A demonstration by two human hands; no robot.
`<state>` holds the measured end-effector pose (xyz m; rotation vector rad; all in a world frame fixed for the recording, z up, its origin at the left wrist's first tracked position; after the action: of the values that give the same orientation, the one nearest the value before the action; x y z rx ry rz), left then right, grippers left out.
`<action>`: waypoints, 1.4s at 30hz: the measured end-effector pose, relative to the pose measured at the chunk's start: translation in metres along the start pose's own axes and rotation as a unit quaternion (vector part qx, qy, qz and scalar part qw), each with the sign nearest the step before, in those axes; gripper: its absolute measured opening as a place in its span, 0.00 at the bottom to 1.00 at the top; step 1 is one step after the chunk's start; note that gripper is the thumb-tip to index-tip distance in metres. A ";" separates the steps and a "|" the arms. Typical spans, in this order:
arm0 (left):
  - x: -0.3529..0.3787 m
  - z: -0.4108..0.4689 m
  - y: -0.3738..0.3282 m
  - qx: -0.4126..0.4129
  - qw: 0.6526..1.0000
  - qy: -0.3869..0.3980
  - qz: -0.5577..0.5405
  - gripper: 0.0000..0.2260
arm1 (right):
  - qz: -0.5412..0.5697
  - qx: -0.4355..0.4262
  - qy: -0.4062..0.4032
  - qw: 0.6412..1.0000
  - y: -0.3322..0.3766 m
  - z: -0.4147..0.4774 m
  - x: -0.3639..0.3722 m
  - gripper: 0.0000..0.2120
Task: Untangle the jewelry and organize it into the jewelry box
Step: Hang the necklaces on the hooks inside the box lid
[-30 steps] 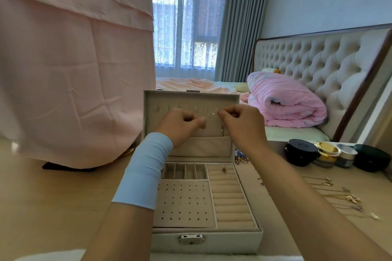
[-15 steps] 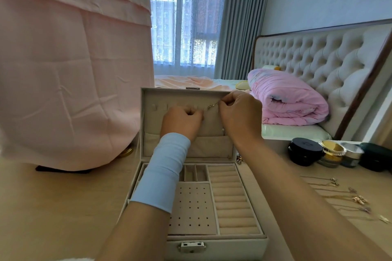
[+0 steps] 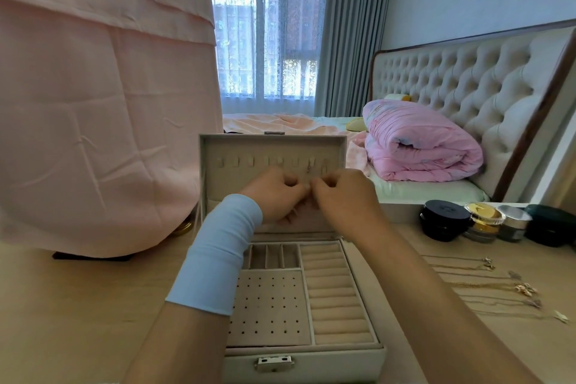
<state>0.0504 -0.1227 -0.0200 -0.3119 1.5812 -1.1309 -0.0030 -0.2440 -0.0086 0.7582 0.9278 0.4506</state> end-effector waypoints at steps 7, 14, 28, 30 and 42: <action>0.024 -0.017 -0.001 -0.003 0.986 0.158 0.055 0.07 | 0.270 0.135 0.166 0.939 -0.029 -0.012 0.028 0.12; 0.015 -0.008 0.002 -0.004 0.996 0.062 0.061 0.12 | 0.179 0.045 0.097 0.978 -0.020 0.000 -0.006 0.06; 0.011 -0.011 -0.017 0.015 0.999 -0.017 -0.036 0.06 | 0.016 0.037 0.230 0.972 -0.023 -0.010 -0.014 0.08; 0.010 -0.012 -0.022 0.040 0.999 -0.020 -0.013 0.05 | -0.015 0.034 0.268 0.963 -0.023 -0.018 -0.001 0.07; -0.002 -0.012 -0.017 0.032 0.975 -0.057 0.210 0.05 | -0.001 -0.017 0.130 0.991 -0.009 -0.006 -0.024 0.12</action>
<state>0.0345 -0.1242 -0.0064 0.0056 1.4209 -0.8168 -0.0209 -0.2630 -0.0043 0.6759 1.1605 0.5712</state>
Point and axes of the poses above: each hand's wrist, its own z-axis towards the middle knuckle, its own x-axis out of the palm, y = z × x, the point moved 9 cm from there along z, towards the middle knuckle, and after that the axes turned 2 degrees about z, right-handed, at the moved point
